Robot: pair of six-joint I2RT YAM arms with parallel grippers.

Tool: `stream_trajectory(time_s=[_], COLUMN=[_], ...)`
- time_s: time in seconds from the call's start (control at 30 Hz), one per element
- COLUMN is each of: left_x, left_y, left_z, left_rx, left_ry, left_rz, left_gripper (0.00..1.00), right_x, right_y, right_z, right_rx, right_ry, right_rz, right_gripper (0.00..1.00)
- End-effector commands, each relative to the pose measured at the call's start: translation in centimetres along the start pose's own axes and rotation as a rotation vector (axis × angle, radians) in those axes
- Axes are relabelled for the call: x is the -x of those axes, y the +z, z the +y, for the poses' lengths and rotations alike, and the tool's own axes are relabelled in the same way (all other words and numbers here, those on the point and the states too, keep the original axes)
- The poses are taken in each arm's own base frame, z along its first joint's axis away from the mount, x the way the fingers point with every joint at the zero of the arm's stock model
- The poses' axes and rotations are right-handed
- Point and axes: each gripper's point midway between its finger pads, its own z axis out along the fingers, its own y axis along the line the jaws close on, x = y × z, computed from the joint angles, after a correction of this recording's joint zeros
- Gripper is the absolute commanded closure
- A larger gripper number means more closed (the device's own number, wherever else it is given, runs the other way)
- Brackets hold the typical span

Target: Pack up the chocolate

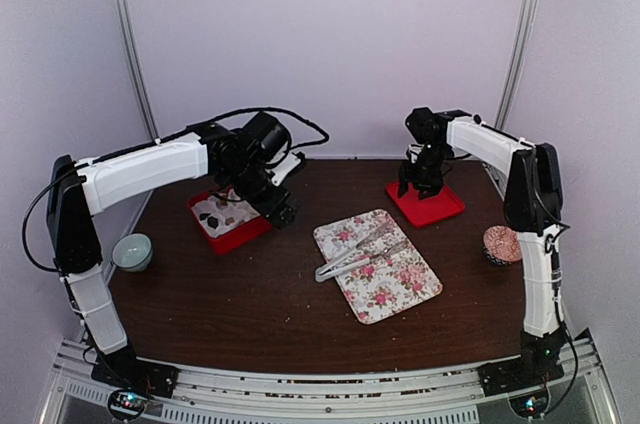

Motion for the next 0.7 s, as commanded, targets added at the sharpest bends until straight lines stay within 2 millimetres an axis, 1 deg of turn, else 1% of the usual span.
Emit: stream_trajectory(time_s=[0.0, 0.1, 0.2, 0.3, 0.37, 0.43, 0.53, 0.67], left_x=[1.0, 0.9, 0.9, 0.8, 0.8, 0.7, 0.6, 0.5], left_y=[-1.6, -1.8, -2.0, -2.0, -2.0, -1.9, -1.8, -1.7], left_z=[0.8, 0.9, 1.0, 1.1, 1.2, 1.3, 1.7, 2.9], left_rx=[0.008, 0.013, 0.014, 0.017, 0.021, 0.022, 0.023, 0.016], left_ry=[-0.004, -0.006, -0.008, -0.011, -0.015, -0.016, -0.026, -0.075], left_rz=[-0.061, -0.058, -0.061, -0.057, -0.056, -0.053, -0.051, -0.055], left_gripper=[0.02, 0.02, 0.02, 0.02, 0.02, 0.02, 0.02, 0.02], right_x=[0.1, 0.2, 0.7, 0.8, 0.4, 0.0, -0.7, -1.6], right_y=[2.6, 3.6, 4.1, 4.9, 5.6, 6.1, 7.0, 7.7], right_z=[0.1, -0.5, -1.3, -1.8, -1.9, -2.1, -1.9, -1.7], right_rx=[-0.025, -0.061, -0.114, -0.139, -0.152, -0.162, -0.168, -0.181], right_ry=[-0.035, -0.047, -0.062, -0.082, -0.102, -0.119, -0.144, -0.169], right_rz=[0.019, 0.021, 0.009, 0.019, 0.039, 0.061, 0.089, 0.118], right_gripper=[0.44, 0.44, 0.46, 0.5, 0.56, 0.59, 0.65, 0.74])
